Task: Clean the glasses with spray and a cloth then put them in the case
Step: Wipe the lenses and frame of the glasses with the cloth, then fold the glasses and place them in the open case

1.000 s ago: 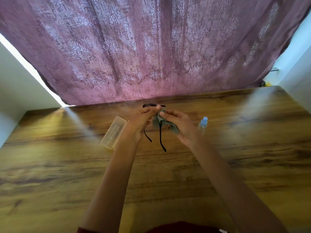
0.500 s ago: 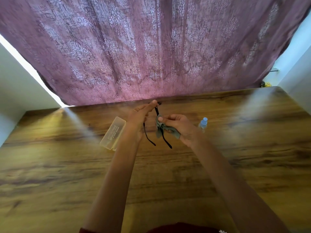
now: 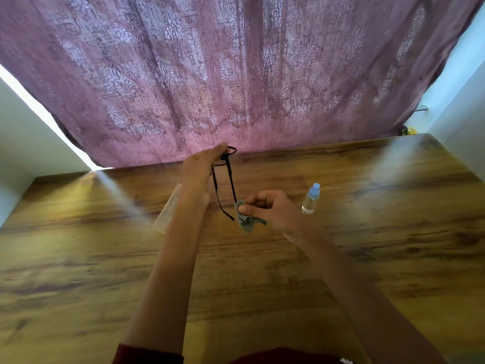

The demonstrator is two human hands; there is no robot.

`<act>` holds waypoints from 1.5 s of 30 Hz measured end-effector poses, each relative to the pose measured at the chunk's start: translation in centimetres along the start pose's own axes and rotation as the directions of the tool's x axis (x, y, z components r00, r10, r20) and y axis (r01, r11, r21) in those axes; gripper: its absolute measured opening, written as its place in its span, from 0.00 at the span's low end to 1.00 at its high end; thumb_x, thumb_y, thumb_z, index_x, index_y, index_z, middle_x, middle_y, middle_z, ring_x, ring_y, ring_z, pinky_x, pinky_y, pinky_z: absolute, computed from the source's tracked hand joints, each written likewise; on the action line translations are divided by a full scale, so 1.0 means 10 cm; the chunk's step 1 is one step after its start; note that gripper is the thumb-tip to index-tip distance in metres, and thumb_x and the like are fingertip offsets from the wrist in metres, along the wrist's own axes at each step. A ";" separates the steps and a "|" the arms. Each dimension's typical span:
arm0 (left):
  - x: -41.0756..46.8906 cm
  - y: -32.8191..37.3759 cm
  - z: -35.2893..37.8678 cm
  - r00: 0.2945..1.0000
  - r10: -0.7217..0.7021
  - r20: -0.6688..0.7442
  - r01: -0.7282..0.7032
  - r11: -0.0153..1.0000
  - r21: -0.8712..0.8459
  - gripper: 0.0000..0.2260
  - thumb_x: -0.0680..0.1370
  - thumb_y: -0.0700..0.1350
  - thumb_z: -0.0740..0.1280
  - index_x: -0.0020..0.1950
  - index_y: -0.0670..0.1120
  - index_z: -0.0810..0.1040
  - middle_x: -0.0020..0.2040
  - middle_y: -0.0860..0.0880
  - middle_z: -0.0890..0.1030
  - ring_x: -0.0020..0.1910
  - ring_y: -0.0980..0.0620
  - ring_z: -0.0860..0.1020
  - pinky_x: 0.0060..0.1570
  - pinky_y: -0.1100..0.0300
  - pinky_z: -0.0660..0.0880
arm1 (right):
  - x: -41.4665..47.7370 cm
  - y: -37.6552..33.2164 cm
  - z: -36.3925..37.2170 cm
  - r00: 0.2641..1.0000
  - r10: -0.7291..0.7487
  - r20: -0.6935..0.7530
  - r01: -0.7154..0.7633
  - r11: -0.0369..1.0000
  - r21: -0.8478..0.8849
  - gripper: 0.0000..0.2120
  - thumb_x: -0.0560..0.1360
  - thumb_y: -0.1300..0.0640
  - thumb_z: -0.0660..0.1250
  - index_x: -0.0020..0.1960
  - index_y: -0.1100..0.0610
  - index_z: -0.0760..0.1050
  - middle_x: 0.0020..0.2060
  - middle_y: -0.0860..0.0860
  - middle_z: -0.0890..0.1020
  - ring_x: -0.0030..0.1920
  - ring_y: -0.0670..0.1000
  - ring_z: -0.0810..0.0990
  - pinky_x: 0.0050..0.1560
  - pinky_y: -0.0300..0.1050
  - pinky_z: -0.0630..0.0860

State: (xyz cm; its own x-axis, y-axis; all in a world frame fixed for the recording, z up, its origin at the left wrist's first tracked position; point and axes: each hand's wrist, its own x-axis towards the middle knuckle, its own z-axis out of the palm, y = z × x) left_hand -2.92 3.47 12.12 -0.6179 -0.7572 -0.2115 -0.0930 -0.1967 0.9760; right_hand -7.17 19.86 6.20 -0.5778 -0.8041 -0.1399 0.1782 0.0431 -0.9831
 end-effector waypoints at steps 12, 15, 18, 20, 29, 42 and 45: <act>-0.05 0.18 -0.04 0.990 0.112 0.083 -0.120 0.988 0.093 0.05 0.74 0.49 0.71 0.39 0.51 0.81 0.30 0.61 0.81 0.38 0.65 0.76 0.47 0.65 0.69 | -0.06 0.25 -0.05 0.998 0.044 -0.033 -0.046 0.998 -0.045 0.06 0.68 0.58 0.75 0.45 0.54 0.83 0.39 0.48 0.86 0.38 0.43 0.83 0.34 0.31 0.74; -0.05 0.22 -0.08 0.969 0.154 0.191 -0.189 0.965 0.180 0.05 0.75 0.49 0.70 0.41 0.50 0.82 0.29 0.66 0.80 0.31 0.74 0.75 0.45 0.66 0.68 | -0.04 0.32 -0.10 0.987 0.078 -0.141 -0.086 0.995 -0.052 0.08 0.67 0.57 0.76 0.46 0.54 0.83 0.41 0.48 0.86 0.41 0.44 0.83 0.35 0.31 0.75; -0.05 0.21 -0.12 0.952 0.184 0.245 -0.247 0.934 0.258 0.05 0.75 0.49 0.70 0.41 0.50 0.83 0.30 0.64 0.81 0.30 0.74 0.73 0.42 0.66 0.66 | 0.02 0.35 -0.17 0.968 0.102 -0.230 -0.125 0.989 -0.085 0.09 0.68 0.56 0.76 0.47 0.54 0.82 0.43 0.49 0.85 0.45 0.46 0.83 0.39 0.35 0.77; -0.05 0.17 -0.15 0.942 0.195 0.274 -0.276 0.914 0.298 0.04 0.74 0.50 0.71 0.40 0.52 0.83 0.33 0.61 0.80 0.31 0.71 0.73 0.41 0.65 0.67 | 0.07 0.37 -0.22 0.952 0.114 -0.285 -0.146 0.985 -0.094 0.09 0.69 0.58 0.75 0.48 0.54 0.81 0.46 0.51 0.84 0.48 0.49 0.82 0.43 0.39 0.79; -0.01 0.01 -0.35 0.925 0.189 0.329 -0.318 0.860 0.399 0.03 0.74 0.48 0.72 0.44 0.50 0.84 0.29 0.56 0.81 0.28 0.62 0.76 0.33 0.72 0.71 | 0.35 0.47 -0.43 0.877 0.061 -0.477 -0.214 0.938 -0.274 0.09 0.74 0.64 0.69 0.50 0.53 0.74 0.46 0.48 0.80 0.43 0.42 0.78 0.35 0.32 0.73; 0.01 -0.28 -0.49 0.887 0.258 0.382 -0.412 0.817 0.403 0.07 0.77 0.44 0.69 0.54 0.45 0.80 0.39 0.52 0.85 0.39 0.59 0.83 0.42 0.71 0.77 | 0.41 0.55 -0.47 0.853 -0.146 -0.500 -0.225 0.762 -0.606 0.06 0.77 0.60 0.64 0.52 0.59 0.78 0.47 0.51 0.80 0.43 0.43 0.74 0.36 0.28 0.67; 0.03 -0.35 -0.54 0.865 0.269 0.423 -0.461 0.758 0.462 0.09 0.77 0.46 0.69 0.56 0.47 0.80 0.37 0.58 0.85 0.42 0.64 0.82 0.43 0.75 0.73 | 0.43 0.38 -0.45 0.823 -0.127 -0.554 -0.155 0.888 -0.433 0.11 0.80 0.53 0.60 0.50 0.60 0.77 0.42 0.54 0.81 0.43 0.51 0.77 0.42 0.43 0.74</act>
State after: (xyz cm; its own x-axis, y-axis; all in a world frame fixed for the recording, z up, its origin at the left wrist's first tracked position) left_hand 1.40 0.54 8.38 -0.8901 -0.4445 0.1011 -0.1459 0.4879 0.8606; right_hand -12.54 19.19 1.35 -0.9394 -0.3382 -0.0561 -0.0972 0.4197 -0.9024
